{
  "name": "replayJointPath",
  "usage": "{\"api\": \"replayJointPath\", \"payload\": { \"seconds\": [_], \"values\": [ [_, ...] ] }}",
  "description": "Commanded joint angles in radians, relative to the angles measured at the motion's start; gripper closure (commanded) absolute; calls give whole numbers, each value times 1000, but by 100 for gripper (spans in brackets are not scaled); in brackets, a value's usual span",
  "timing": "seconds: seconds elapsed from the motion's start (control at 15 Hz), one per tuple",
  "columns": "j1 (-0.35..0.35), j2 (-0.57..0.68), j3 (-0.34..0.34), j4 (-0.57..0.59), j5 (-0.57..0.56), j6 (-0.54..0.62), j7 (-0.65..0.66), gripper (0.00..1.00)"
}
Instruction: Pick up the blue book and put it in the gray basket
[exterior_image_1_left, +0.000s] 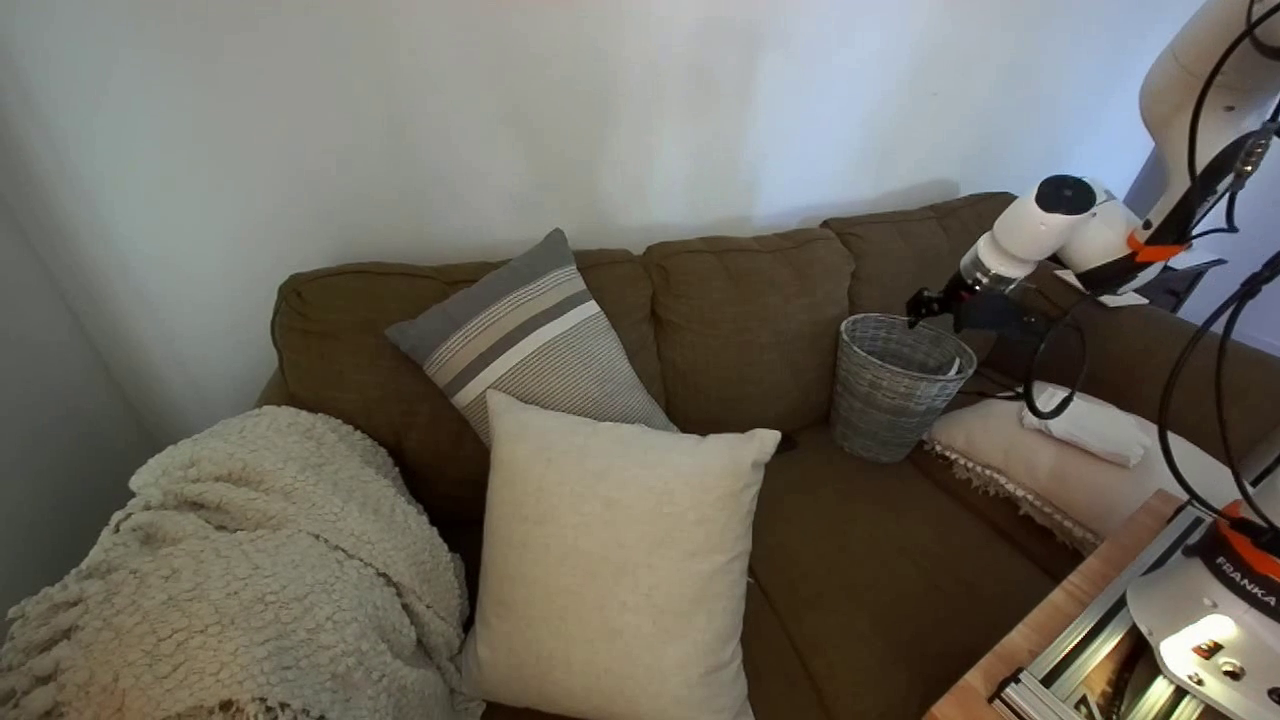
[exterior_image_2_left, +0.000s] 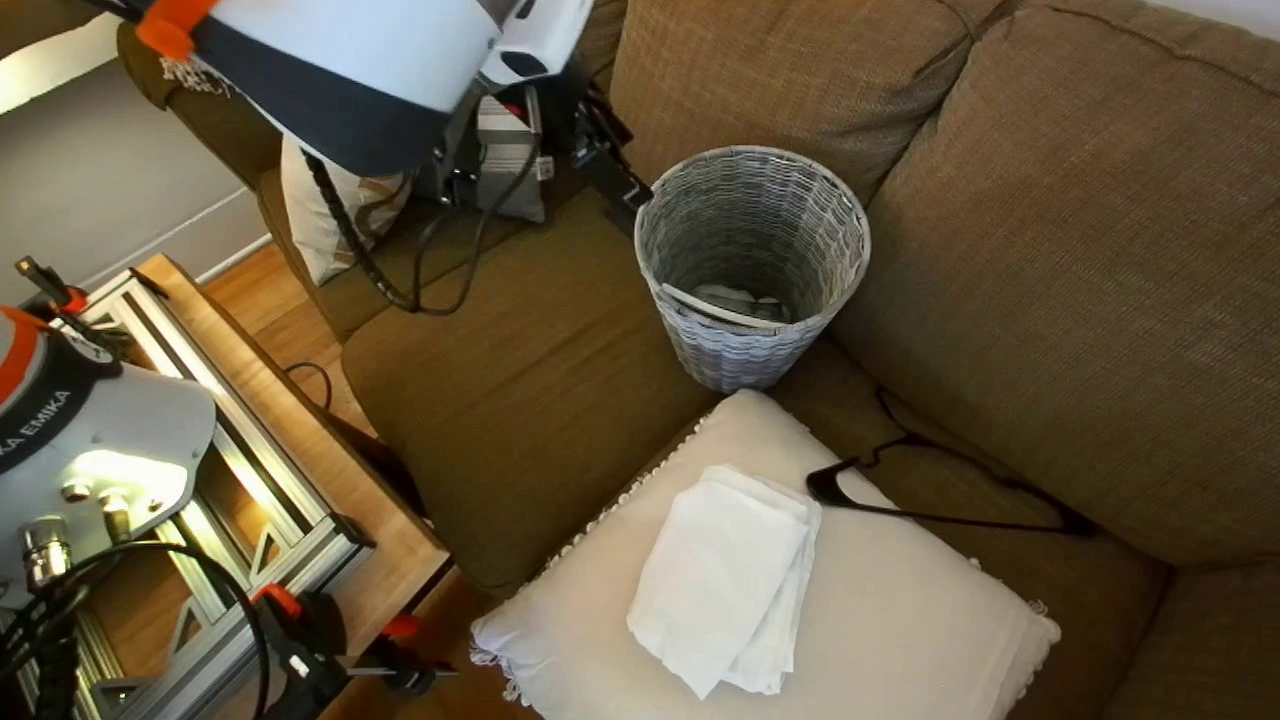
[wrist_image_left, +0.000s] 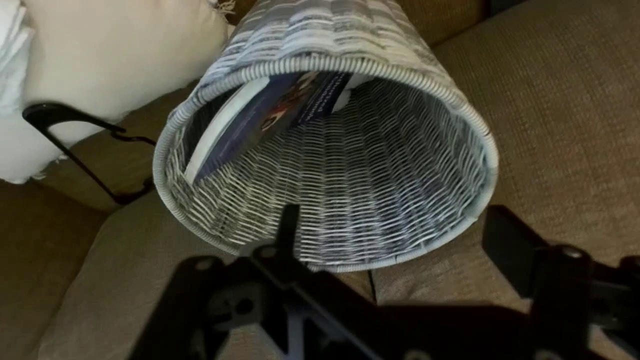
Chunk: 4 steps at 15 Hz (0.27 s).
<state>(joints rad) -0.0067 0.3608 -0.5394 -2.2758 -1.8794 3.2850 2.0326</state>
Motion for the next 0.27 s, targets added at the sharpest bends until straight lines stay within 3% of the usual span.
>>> {"api": "replayJointPath", "payload": {
  "seconds": [0.0,0.13,0.2],
  "values": [
    [250,-14,-57,-147,103,-226,-70,0],
    [331,10,-26,-180,293,-355,-214,0],
    [275,-1,-18,-141,175,-285,-94,0]
  ]
}}
